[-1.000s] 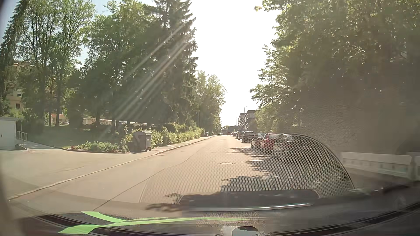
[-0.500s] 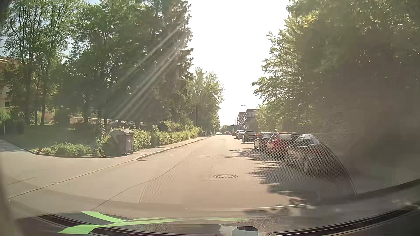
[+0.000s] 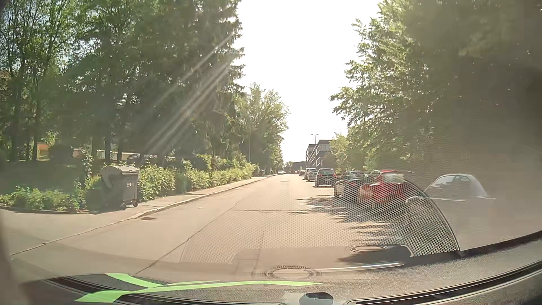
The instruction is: Follow the waypoints while adhering to traffic rules and regulations
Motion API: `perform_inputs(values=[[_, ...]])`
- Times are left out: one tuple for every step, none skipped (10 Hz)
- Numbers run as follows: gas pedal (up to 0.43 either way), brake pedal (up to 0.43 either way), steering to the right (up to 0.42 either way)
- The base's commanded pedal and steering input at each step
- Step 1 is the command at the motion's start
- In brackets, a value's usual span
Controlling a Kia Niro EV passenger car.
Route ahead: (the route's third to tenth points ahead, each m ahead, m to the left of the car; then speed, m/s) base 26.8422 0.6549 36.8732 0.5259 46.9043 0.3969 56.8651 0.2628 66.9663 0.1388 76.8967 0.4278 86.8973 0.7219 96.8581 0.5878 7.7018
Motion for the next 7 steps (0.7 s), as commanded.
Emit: perform_inputs(values=[[0.189, 0.0, 0.0], [0.189, 0.0, 0.0], [0.189, 0.0, 0.0], [0.189, 0.0, 0.0], [0.189, 0.0, 0.0], [0.189, 0.0, 0.0], [0.189, 0.0, -0.001]])
